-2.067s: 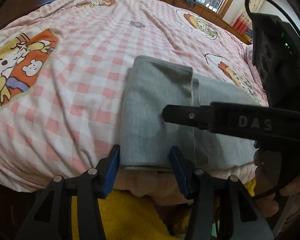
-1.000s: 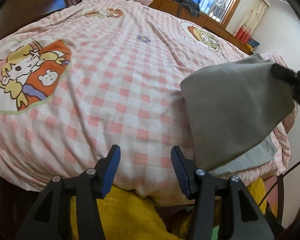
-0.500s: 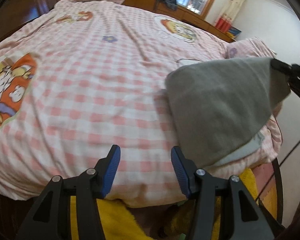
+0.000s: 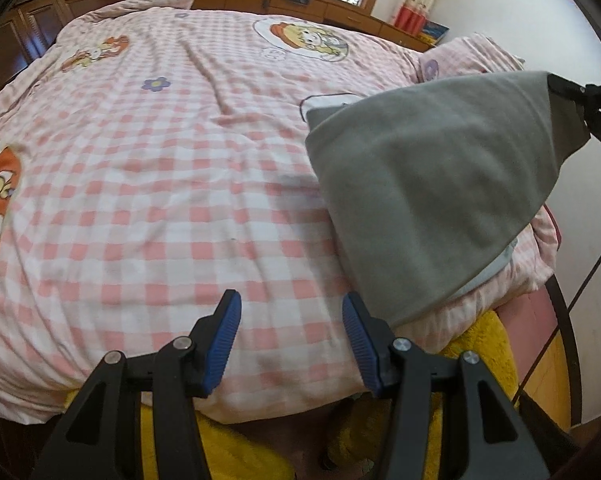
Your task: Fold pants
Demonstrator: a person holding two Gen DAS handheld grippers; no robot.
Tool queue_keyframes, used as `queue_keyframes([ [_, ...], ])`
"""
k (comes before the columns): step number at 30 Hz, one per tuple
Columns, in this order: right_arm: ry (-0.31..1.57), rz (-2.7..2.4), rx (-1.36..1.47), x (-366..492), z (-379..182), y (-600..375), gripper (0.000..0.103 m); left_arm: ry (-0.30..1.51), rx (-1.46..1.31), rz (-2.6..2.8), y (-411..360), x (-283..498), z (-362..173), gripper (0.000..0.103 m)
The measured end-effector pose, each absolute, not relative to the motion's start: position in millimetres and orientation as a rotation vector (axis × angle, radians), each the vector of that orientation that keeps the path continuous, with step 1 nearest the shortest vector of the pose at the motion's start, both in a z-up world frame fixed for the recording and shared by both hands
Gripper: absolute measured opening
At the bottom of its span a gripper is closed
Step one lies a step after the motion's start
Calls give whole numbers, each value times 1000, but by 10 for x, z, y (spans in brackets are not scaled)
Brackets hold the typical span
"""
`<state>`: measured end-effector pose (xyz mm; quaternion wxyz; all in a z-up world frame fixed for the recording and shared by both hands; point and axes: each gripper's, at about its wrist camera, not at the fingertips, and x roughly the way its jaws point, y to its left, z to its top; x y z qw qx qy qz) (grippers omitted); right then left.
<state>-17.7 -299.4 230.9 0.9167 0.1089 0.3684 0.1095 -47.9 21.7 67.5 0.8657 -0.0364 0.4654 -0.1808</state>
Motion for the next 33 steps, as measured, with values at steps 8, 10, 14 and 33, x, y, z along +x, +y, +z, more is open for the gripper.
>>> queue_keyframes([
  [8, 831, 105, 295, -128, 1855, -3583, 6, 987, -49, -401, 22, -405, 665, 55],
  [10, 864, 76, 304, -109, 1654, -3668, 6, 991, -41, -404, -26, -376, 658, 55],
  [14, 923, 33, 336, -73, 1257, -3838, 6, 1000, -15, -411, -130, -331, 635, 55],
  [33, 1060, -43, 312, -44, 466, -3959, 6, 995, 54, -467, -581, -140, 632, 55],
])
